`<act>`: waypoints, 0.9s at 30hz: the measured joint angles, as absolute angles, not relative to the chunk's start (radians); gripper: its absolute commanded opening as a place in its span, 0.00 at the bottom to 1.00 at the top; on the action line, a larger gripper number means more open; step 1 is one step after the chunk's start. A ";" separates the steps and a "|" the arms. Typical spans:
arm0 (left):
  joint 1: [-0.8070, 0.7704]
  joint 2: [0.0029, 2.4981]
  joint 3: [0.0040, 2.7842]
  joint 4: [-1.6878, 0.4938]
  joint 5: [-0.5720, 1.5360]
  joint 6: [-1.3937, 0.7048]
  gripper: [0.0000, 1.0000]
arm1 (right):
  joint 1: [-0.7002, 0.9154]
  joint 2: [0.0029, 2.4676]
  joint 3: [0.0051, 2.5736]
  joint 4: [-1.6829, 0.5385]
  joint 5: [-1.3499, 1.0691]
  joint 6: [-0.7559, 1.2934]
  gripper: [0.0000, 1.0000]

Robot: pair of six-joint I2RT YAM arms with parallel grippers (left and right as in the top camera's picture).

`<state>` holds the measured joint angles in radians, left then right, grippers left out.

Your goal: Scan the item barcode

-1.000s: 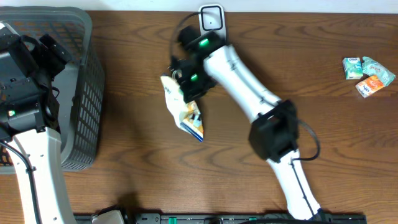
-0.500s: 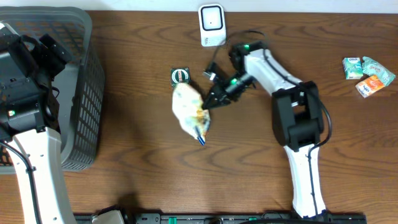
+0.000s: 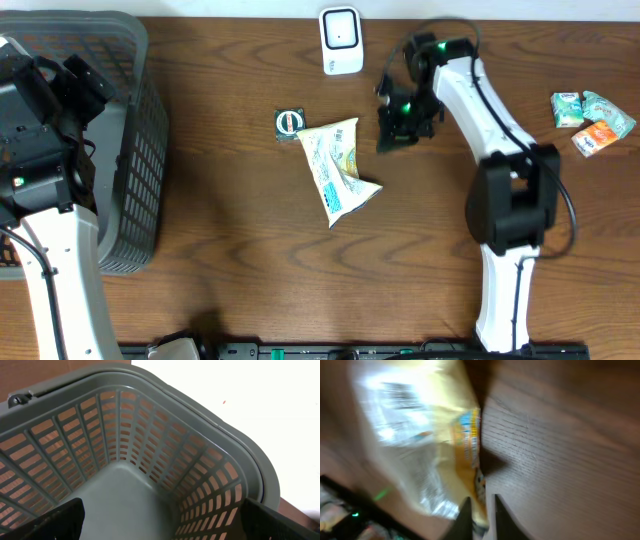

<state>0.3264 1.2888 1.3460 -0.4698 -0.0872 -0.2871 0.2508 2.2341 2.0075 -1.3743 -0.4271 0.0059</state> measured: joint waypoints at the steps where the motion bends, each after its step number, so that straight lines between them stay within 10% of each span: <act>1: 0.326 1.289 1.346 -0.470 -0.087 -0.287 0.98 | 0.264 2.194 2.014 -1.365 -0.407 0.014 0.27; 5: 0.326 1.289 1.346 -0.470 -0.088 -0.287 0.98 | 0.312 2.099 2.034 -1.331 -0.371 0.027 0.29; 15: 0.326 1.289 1.346 -0.470 -0.088 -0.287 0.98 | 0.491 2.107 2.019 -1.247 -0.282 0.052 0.01; 27: 0.326 1.289 1.346 -0.470 -0.088 -0.287 0.98 | 0.620 2.319 2.012 -1.221 -0.033 0.156 0.01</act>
<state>0.3264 1.2888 1.3460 -0.4698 -0.0875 -0.2871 0.6201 2.3188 2.0121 -1.2213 -0.0334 0.1562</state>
